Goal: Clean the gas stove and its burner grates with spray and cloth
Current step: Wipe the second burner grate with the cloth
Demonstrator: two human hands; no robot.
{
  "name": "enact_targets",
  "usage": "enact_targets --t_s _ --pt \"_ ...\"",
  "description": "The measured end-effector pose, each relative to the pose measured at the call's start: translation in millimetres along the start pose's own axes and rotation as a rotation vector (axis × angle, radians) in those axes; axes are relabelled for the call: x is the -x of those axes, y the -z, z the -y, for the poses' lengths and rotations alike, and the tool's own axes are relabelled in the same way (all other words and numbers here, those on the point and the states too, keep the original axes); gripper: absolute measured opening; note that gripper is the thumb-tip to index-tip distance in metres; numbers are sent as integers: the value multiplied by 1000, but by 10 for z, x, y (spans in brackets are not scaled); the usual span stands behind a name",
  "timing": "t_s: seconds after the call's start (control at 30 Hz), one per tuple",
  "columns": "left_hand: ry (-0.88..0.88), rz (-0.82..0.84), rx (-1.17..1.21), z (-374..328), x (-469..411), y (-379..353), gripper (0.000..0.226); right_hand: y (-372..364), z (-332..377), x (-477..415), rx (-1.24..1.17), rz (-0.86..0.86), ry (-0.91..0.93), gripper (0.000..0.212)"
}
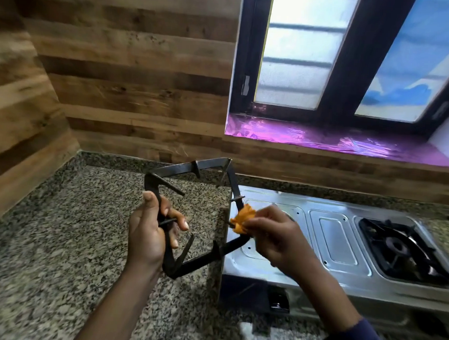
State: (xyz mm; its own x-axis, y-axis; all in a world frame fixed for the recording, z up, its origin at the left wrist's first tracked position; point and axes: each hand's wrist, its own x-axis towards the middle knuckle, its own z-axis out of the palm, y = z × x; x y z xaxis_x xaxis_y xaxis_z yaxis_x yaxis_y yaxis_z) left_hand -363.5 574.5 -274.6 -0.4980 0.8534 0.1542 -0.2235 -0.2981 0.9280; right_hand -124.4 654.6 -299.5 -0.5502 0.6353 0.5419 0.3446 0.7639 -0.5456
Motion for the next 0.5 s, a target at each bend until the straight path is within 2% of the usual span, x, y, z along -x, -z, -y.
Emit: enact_targets --t_s 0.07,0.13,0.27,0.33,0.4,0.5 --pt "-8 -2 -30 10 -16 31 51 18 -58 101 -11 93 -79 18" --pt "6 2 -46 45 3 44 51 85 -51 128 -13 27 -155 19" --pt "30 43 -52 112 55 24 53 221 55 -81 -13 -381 -231 25" --pt "34 103 -53 104 82 -37 53 153 128 -255 -44 -496 -262 25" --pt "30 140 -50 77 111 -114 51 -1 169 -358 -52 -480 -309 26" --pt "-15 142 -99 46 108 -140 50 -154 143 -297 2 -329 -332 18"
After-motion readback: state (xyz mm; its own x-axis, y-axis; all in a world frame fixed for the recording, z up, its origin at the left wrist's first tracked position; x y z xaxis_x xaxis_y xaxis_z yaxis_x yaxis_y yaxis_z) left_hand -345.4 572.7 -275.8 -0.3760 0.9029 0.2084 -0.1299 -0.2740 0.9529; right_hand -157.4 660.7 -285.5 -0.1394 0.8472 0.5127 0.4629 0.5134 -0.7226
